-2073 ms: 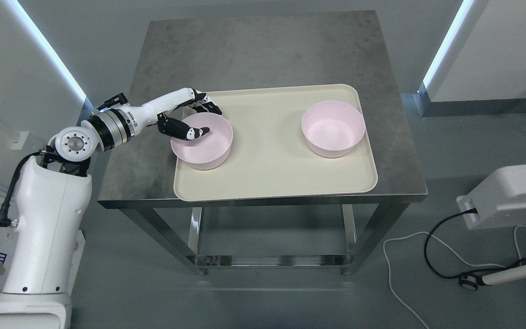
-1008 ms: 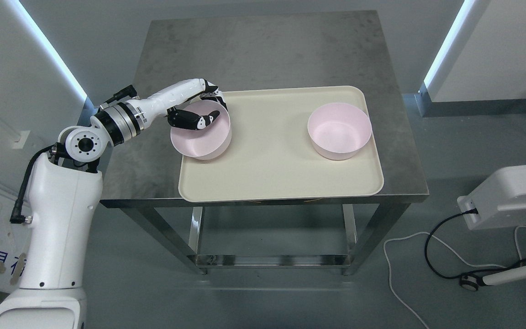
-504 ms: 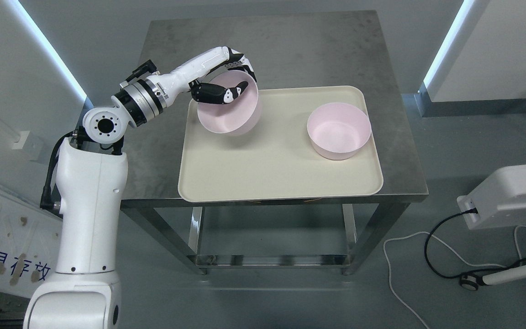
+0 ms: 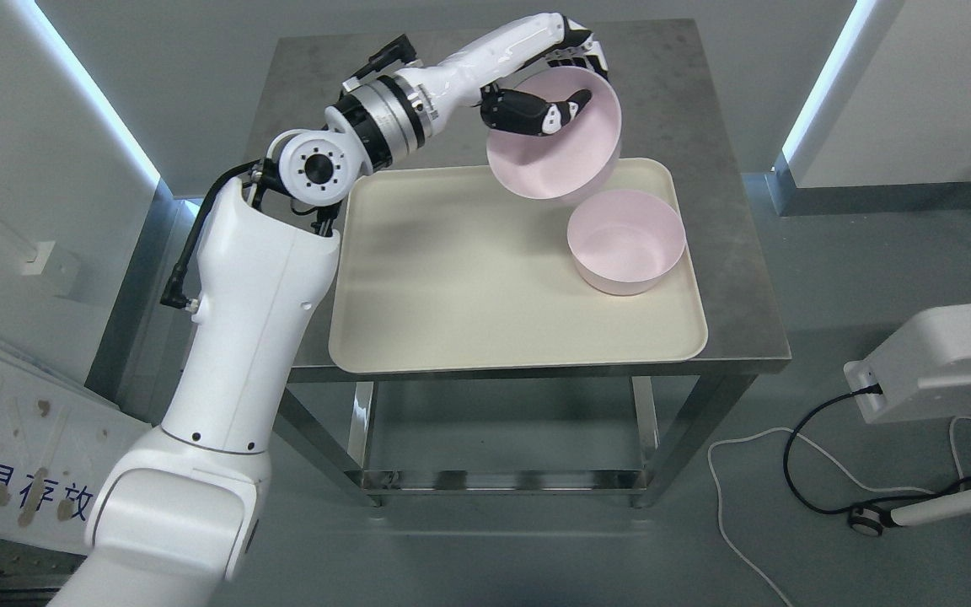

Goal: Stack pink IKEA bowls on left shelf middle
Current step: 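Lift the held bowl and lower it into the farther pink bowl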

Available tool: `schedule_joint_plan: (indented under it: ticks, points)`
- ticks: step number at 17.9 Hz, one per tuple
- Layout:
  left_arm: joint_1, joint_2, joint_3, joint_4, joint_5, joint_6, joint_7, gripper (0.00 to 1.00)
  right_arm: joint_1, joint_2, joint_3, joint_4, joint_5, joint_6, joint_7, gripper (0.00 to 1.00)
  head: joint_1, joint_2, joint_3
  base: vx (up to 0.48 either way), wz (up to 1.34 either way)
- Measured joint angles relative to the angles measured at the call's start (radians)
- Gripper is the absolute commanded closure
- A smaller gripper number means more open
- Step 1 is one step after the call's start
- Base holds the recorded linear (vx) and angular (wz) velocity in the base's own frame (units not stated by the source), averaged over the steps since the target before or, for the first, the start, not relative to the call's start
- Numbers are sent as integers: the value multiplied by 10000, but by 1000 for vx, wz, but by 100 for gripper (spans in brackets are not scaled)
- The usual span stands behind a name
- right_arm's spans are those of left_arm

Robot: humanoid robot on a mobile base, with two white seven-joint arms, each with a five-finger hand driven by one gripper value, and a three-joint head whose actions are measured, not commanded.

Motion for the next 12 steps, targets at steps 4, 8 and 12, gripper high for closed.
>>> schedule_joint_plan:
  ticks: [4, 8, 12]
  points:
    - [-389, -173, -1414, 390, 174, 240, 273, 98, 0, 0, 0, 0, 0, 0, 0, 0, 0, 0, 0, 0, 0]
    - [-563, -288, -2248, 729, 244, 306, 327, 97, 0, 0, 0, 0, 0, 0, 0, 0, 0, 0, 0, 0, 0]
    - [-657, -375, -2695, 1096, 251, 317, 341, 97, 0, 0, 0, 0, 0, 0, 0, 0, 0, 0, 0, 0, 0]
